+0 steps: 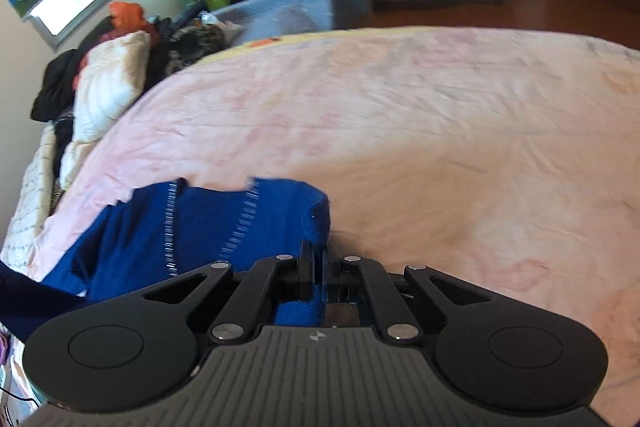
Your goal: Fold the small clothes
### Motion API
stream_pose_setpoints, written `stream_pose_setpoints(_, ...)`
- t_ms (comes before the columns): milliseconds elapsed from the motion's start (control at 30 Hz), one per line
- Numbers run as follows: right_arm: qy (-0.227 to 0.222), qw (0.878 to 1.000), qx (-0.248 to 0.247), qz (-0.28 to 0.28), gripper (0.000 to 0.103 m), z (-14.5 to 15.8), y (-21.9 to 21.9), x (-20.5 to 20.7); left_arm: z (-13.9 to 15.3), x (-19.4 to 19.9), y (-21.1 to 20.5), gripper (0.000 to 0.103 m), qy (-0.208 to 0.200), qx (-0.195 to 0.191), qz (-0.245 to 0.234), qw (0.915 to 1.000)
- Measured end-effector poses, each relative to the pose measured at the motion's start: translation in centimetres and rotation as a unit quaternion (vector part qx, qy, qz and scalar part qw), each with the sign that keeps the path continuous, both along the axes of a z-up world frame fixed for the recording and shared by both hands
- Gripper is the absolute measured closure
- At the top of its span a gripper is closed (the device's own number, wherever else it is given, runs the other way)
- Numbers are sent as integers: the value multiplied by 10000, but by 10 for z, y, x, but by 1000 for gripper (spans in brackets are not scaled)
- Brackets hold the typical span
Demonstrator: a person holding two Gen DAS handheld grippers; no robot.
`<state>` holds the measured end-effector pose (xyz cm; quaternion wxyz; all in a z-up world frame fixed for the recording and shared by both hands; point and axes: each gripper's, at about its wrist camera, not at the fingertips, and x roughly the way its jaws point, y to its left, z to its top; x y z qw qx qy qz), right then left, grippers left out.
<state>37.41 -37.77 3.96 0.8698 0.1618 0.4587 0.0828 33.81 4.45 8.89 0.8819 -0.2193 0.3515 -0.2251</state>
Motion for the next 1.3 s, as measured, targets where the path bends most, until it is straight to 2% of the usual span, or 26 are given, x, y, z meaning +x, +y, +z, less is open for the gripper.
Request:
stream_pose_setpoints(133,320,9994,-133,-89,97,-38,-1,14,-36,25,-23,98,405,377,-73,9984)
stream_pose_setpoints(267,489,9985,27,-225,94,-65,-4,19,-54,40,-15,98,619,504,100,9968)
stream_pose_setpoints(300,500,9981,163,-324,84,-68,-8,18,-58,43,-12,98,674,529,149,9962)
stream_pose_setpoints(367,433,9967,549,-421,76,-69,-18,13,-66,47,-7,98,777,665,248,9944)
stream_pose_setpoints(400,343,9954,695,-563,65,-65,-23,8,-72,49,-4,98,868,692,295,9934)
stream_pose_setpoints(467,-73,9930,765,-900,66,-51,-27,-7,-81,50,3,98,1048,747,374,9910)
stream_pose_setpoints(500,-298,9924,802,-887,66,-42,-23,-15,-85,49,5,98,1110,787,408,9899)
stream_pose_setpoints(600,-606,9942,849,-251,66,-28,14,-37,-92,43,13,98,1173,940,537,9872)
stream_pose_setpoints(700,-282,9948,885,429,63,-44,57,-46,-96,40,21,98,1266,1083,679,9837)
stream_pose_setpoints(767,24,9961,584,668,64,-61,77,-45,-94,35,26,98,1270,1163,753,9822)
stream_pose_setpoints(800,87,9972,320,663,65,-67,84,-46,-93,32,29,98,1264,1174,767,9820)
stream_pose_setpoints(833,75,9976,282,624,68,-72,84,-46,-92,28,31,98,1248,1179,761,9822)
stream_pose_setpoints(1000,186,9931,1082,417,70,-82,59,-49,-94,13,40,98,1239,1292,883,9799)
stream_pose_setpoints(1067,215,9922,1167,383,73,-84,56,-50,-91,12,41,98,1039,1458,985,9789)
stream_pose_setpoints(1167,178,9937,1009,450,73,-82,61,-52,-76,10,37,97,586,1546,953,9816)
stream_pose_setpoints(1300,96,9954,783,540,73,-80,66,-54,-100,23,29,96,1100,1949,687,9722)
